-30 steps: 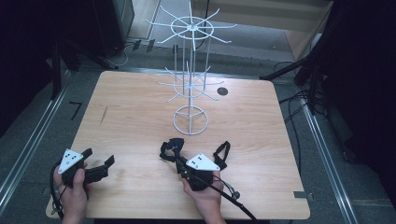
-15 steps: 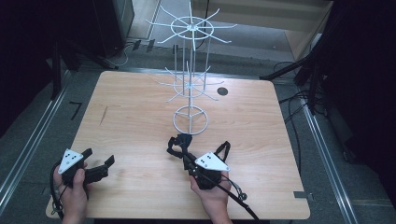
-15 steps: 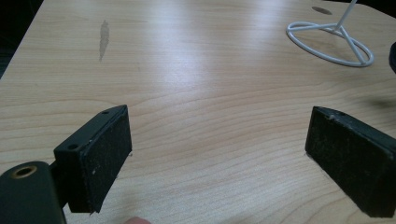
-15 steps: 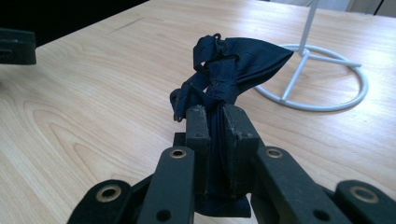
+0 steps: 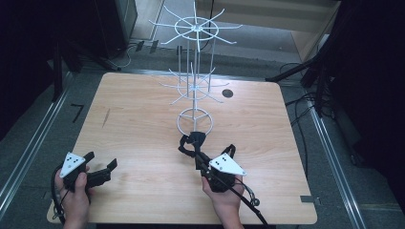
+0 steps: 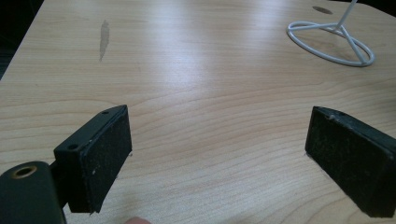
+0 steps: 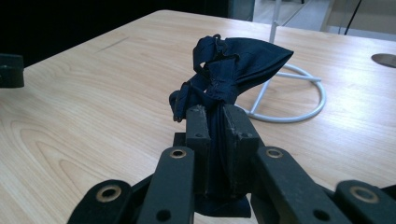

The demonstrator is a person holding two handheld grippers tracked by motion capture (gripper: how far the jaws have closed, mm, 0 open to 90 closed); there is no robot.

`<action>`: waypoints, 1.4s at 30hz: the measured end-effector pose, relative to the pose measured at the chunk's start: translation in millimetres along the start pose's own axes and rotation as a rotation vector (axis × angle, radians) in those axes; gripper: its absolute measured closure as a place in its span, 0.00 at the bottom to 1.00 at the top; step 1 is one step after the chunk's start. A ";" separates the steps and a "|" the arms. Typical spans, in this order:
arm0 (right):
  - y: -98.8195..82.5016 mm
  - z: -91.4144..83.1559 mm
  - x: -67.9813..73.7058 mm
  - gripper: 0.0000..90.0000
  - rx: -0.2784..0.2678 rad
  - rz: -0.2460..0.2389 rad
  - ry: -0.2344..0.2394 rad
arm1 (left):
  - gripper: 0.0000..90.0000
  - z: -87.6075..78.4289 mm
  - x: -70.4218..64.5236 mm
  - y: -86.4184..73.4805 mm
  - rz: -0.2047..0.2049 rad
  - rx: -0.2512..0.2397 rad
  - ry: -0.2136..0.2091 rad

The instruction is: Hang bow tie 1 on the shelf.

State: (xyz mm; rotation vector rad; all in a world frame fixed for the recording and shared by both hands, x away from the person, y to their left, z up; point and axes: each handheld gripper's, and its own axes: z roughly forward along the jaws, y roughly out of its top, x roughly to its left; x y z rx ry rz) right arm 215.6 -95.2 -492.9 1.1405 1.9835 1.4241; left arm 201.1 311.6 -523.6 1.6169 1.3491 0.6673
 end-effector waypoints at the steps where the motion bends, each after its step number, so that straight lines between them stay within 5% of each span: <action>1: 0.0 0.0 0.0 0.92 0.000 0.000 0.000 | 0.09 0.0 0.0 0.0 0.000 0.000 0.000; 18: 15.6 -21.3 -16.2 0.92 -0.066 0.016 -0.050 | 0.09 -0.3 -0.8 -0.1 0.003 0.001 0.002; 33: 27.7 -47.2 -23.6 0.92 -0.181 0.052 -0.029 | 0.09 0.3 -1.2 0.0 0.007 0.002 0.003; 42: 39.9 -61.1 -20.8 0.92 -0.217 0.034 -0.025 | 0.09 0.1 -1.6 -0.1 0.014 0.006 0.003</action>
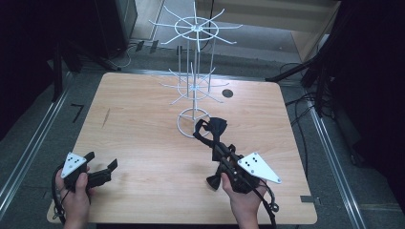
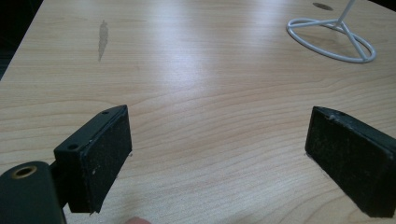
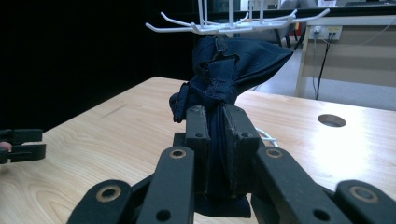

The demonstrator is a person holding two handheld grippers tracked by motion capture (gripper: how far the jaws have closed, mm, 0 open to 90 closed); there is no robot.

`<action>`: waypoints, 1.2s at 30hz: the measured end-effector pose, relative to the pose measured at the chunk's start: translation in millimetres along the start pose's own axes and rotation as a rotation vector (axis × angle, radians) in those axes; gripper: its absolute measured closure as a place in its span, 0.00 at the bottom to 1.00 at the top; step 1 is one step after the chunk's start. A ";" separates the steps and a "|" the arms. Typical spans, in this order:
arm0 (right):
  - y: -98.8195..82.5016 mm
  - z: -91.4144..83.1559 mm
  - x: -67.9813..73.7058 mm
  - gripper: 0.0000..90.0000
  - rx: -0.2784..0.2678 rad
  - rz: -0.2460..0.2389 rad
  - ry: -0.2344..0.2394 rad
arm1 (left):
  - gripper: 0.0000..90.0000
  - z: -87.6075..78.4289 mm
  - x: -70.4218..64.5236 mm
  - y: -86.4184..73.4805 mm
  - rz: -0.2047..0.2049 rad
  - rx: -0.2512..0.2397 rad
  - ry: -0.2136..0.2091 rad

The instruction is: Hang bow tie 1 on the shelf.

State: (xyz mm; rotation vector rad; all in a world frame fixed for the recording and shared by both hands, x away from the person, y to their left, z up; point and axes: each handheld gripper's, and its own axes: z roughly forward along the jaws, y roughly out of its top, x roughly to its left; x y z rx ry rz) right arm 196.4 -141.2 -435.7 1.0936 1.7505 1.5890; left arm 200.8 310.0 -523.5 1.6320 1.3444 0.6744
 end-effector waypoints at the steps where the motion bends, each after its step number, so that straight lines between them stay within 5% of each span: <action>1: 0.0 0.0 0.0 0.92 0.000 0.000 0.000 | 0.09 0.0 0.0 0.0 0.000 0.000 0.000; 13: 8.8 -8.9 0.8 0.92 -0.063 -0.008 0.000 | 0.09 0.0 -0.4 0.0 0.002 0.001 0.003; 25: 3.0 -8.2 1.6 0.92 -0.197 -0.040 -0.011 | 0.09 -0.1 -0.4 0.0 0.001 -0.001 0.002; 36: 10.4 -6.6 9.2 0.92 -0.247 -0.050 0.039 | 0.09 -0.1 -0.4 0.0 0.002 0.000 0.003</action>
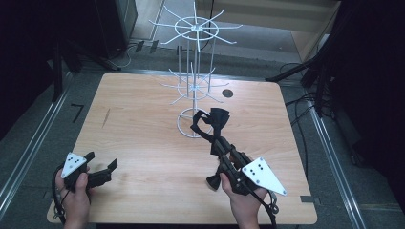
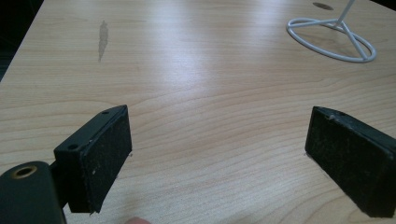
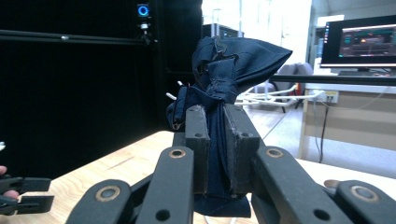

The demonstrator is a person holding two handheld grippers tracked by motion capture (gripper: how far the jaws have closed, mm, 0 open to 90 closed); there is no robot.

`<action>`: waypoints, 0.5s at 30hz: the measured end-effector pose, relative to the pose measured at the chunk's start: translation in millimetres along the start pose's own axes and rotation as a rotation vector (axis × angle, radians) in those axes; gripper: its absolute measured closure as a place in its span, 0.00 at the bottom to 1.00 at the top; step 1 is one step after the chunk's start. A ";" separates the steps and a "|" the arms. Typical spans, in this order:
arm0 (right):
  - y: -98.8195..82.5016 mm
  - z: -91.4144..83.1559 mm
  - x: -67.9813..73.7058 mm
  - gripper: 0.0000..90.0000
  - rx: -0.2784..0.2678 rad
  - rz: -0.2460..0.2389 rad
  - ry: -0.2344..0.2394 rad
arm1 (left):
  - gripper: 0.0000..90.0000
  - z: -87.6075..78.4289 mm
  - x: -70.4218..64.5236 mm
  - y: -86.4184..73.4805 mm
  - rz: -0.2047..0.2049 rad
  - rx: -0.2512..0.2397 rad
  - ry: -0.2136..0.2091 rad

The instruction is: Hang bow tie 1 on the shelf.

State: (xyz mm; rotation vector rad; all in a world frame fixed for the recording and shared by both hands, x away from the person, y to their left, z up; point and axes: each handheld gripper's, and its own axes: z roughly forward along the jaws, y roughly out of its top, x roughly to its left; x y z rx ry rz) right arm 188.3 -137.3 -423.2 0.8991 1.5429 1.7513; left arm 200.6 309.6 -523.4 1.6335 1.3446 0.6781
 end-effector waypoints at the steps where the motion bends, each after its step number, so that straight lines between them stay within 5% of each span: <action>1: 0.0 0.0 0.0 0.92 0.000 0.000 0.000 | 0.09 -0.1 0.0 0.0 0.001 0.000 0.001; 15: 0.6 25.6 1.3 0.92 0.014 -0.010 0.016 | 0.09 0.0 0.2 0.0 -0.001 0.000 -0.002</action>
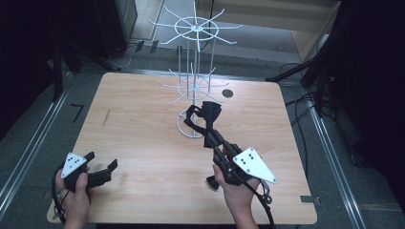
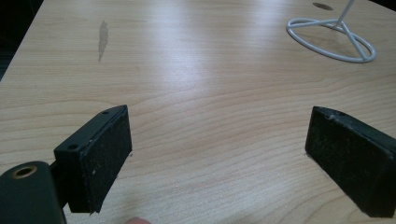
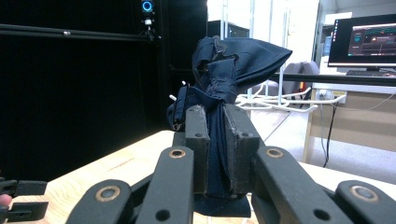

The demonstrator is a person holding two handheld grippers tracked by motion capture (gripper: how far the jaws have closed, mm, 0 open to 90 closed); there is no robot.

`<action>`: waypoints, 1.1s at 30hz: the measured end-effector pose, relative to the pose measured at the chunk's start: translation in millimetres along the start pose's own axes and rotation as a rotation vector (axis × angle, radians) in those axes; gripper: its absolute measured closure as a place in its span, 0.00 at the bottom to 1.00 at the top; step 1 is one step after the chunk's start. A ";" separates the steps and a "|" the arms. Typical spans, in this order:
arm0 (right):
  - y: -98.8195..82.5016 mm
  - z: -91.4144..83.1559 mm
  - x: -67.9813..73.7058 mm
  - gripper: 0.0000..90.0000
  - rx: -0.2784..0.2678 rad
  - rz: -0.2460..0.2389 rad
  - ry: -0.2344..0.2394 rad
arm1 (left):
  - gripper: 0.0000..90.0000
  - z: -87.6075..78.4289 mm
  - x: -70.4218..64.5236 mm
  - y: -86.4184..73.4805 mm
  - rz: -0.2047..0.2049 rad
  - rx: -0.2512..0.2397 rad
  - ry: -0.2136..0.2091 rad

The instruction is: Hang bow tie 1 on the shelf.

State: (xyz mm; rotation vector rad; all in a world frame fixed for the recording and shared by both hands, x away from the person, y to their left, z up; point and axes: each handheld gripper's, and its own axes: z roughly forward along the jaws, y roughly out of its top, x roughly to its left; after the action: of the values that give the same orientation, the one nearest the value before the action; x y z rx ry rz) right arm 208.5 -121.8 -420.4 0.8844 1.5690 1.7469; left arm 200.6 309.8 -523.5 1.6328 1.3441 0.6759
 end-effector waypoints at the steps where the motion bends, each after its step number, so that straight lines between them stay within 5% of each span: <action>1: -0.2 1.9 -0.7 0.92 0.003 -0.003 0.000 | 0.09 0.0 0.0 0.0 0.000 0.000 0.000; 18: -17.9 28.9 -16.3 0.92 0.085 0.011 -0.039 | 0.09 0.1 0.4 0.0 -0.001 0.000 0.000; 33: -35.1 51.2 -25.8 0.91 0.158 0.069 -0.070 | 0.09 0.3 0.6 0.1 -0.006 -0.001 -0.001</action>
State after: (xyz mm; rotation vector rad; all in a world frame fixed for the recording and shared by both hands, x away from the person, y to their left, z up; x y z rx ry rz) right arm 265.7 -109.6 -453.6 1.0758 1.6652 1.6375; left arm 201.1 310.2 -523.6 1.6271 1.3477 0.6722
